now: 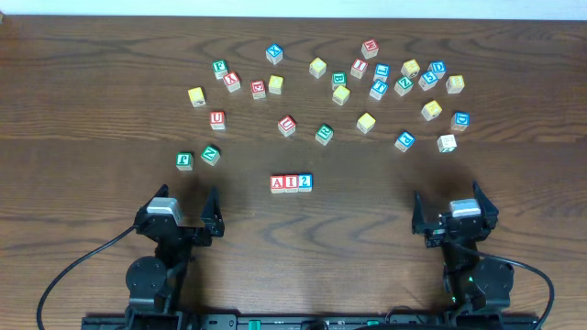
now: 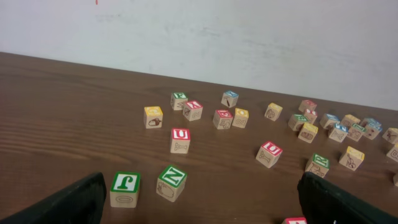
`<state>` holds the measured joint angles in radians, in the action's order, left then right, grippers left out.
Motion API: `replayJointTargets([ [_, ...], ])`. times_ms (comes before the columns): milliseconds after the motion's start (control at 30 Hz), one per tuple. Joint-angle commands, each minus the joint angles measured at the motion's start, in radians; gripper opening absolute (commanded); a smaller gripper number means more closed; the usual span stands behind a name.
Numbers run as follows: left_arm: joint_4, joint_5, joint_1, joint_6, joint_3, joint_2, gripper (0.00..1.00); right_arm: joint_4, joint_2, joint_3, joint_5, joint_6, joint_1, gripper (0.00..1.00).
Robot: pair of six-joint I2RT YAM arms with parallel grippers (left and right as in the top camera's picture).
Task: Spell out AI2
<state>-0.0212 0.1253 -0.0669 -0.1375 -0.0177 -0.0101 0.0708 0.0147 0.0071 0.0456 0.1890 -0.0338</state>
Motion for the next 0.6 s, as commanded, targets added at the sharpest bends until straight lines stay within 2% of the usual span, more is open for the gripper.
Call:
replayJointTargets([
  [0,-0.039,0.021,0.004,-0.002,0.013,0.006,0.96,0.008,-0.009,-0.001,-0.039,-0.063,0.009,0.99],
  [567,-0.039,0.021,0.004,-0.002,0.013,0.006,0.96,0.006,-0.009,-0.001,-0.039,-0.091,0.009,0.99],
])
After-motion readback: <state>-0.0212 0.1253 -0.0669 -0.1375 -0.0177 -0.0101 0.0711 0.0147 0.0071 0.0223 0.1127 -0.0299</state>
